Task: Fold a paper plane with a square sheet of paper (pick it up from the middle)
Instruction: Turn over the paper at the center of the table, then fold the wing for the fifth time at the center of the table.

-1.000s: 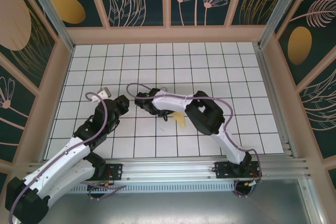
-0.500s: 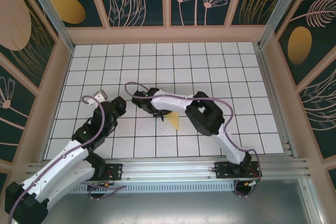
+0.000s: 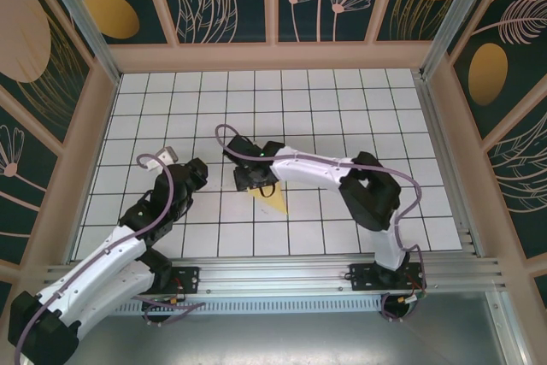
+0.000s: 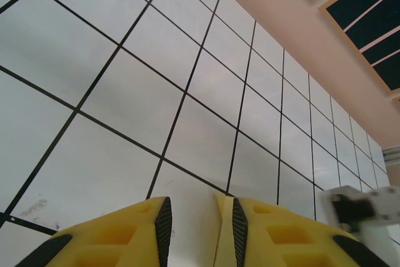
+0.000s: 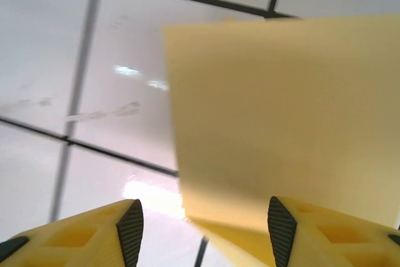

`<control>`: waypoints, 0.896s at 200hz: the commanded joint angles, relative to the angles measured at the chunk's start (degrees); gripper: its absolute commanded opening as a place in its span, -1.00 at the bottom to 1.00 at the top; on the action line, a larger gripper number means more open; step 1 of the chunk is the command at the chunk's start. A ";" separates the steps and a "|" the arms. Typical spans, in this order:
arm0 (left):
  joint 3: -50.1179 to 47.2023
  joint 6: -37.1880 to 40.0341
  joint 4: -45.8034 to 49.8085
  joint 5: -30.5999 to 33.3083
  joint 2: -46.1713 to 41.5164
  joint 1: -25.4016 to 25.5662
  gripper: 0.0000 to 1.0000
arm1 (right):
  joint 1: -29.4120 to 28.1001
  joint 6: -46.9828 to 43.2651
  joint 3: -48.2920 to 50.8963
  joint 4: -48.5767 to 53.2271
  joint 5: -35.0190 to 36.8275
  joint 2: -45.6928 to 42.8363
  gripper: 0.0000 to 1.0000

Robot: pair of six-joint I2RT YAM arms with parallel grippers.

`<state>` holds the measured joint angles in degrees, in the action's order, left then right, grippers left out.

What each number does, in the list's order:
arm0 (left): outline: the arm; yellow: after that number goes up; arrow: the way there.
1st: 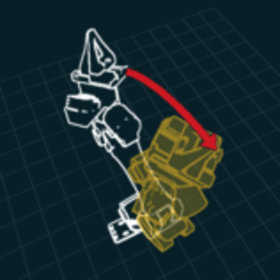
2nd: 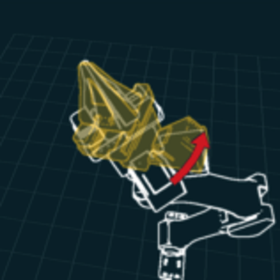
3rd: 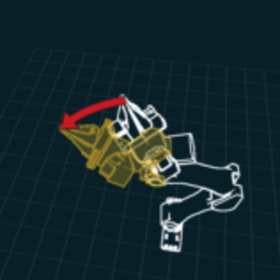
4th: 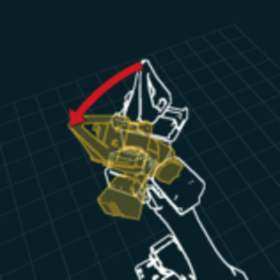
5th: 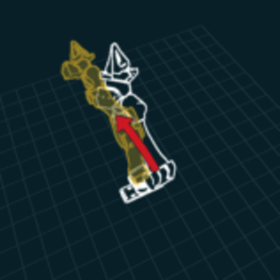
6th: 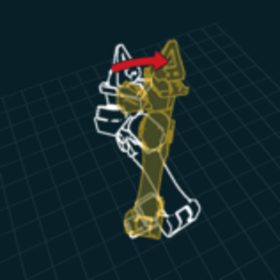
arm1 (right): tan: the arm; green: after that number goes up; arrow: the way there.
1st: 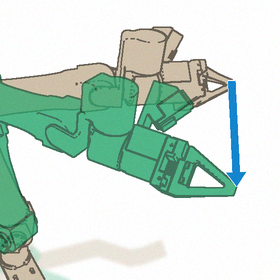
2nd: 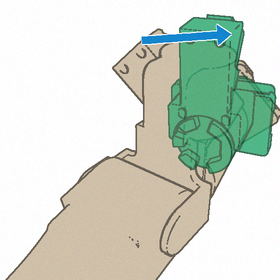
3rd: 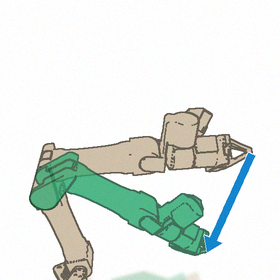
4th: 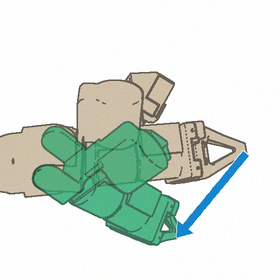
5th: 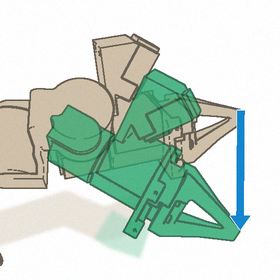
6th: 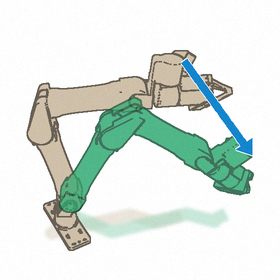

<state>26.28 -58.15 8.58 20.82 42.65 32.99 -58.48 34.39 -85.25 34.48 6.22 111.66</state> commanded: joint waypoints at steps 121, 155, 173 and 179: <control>-1.40 1.54 -7.49 -11.67 8.22 -0.33 -0.31 | 13.24 -0.23 30.84 -27.24 -27.20 -16.08 -0.83; -1.98 1.35 -10.87 -17.05 12.36 -0.30 -0.31 | 15.94 -0.29 33.12 -30.26 -29.02 -13.90 -0.85; -1.76 1.35 -11.38 -18.04 13.80 -0.31 -0.32 | 17.29 0.06 34.11 -31.23 -28.69 -13.88 -0.85; -1.68 1.43 -11.52 -18.17 14.15 -0.34 -0.31 | 17.66 -0.05 34.24 -31.20 -28.30 -13.71 -0.85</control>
<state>24.73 -57.69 0.23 5.91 55.70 32.99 -42.46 34.85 -52.27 6.61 -20.84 97.06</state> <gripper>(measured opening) 0.343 0.075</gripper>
